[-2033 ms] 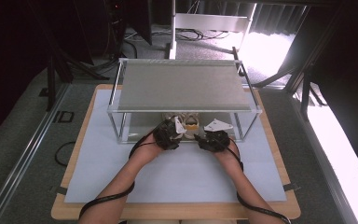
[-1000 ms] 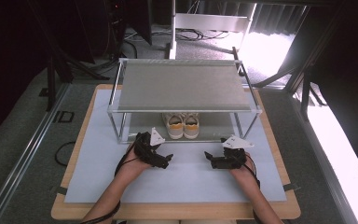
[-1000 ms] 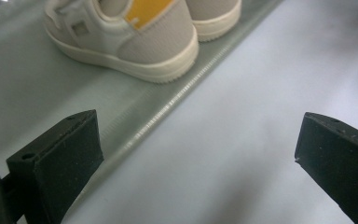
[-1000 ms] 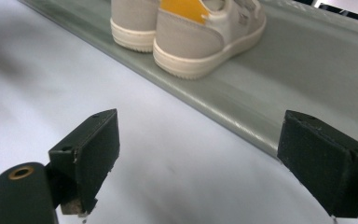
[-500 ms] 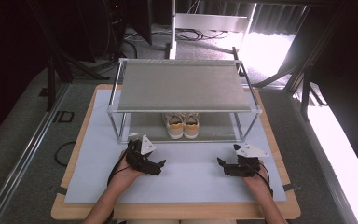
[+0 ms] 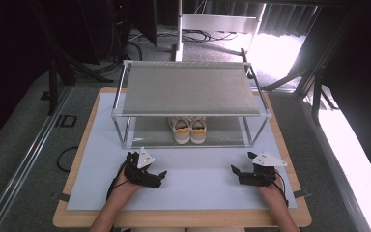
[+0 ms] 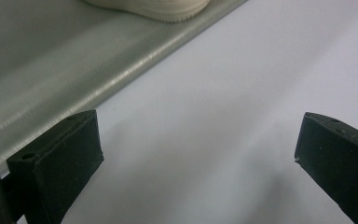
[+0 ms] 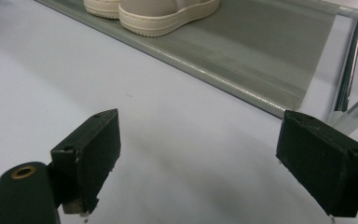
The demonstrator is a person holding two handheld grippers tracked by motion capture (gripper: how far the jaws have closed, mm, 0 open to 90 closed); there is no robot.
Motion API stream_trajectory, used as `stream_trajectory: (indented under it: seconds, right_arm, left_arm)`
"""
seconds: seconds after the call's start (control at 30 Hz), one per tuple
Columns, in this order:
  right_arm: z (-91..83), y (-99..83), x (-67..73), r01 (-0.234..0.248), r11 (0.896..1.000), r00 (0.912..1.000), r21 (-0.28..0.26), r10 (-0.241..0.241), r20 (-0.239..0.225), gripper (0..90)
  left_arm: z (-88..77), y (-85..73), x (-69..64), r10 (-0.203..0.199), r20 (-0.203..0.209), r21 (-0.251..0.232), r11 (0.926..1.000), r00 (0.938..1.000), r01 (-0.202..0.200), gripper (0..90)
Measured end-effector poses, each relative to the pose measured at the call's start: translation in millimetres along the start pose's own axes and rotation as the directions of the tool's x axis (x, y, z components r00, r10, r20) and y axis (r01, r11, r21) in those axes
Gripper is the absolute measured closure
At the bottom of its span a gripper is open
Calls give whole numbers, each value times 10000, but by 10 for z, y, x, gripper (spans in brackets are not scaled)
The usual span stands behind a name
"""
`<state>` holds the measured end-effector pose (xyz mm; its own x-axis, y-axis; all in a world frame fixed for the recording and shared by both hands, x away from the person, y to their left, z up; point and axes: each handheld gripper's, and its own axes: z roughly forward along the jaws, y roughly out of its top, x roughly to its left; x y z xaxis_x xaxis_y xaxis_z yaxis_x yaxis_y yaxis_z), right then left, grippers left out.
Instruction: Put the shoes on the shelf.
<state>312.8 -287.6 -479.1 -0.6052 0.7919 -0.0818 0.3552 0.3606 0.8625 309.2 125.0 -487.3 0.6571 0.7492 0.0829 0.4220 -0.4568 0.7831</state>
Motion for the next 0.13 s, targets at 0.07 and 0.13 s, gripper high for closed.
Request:
stream_trajectory:
  seconds: [0.07,0.13]
  right_arm:
    - [0,-2,5,65,10000,10000,-21,-65,-11,134]
    - [4,-1,8,120,9999,9999,30,-120,-38,134]
  left_arm:
    - [-25,-11,-5,33,-56,-268,9996,10000,-34,3]
    - [-34,-20,-1,-60,-79,-401,9992,10000,57,3]
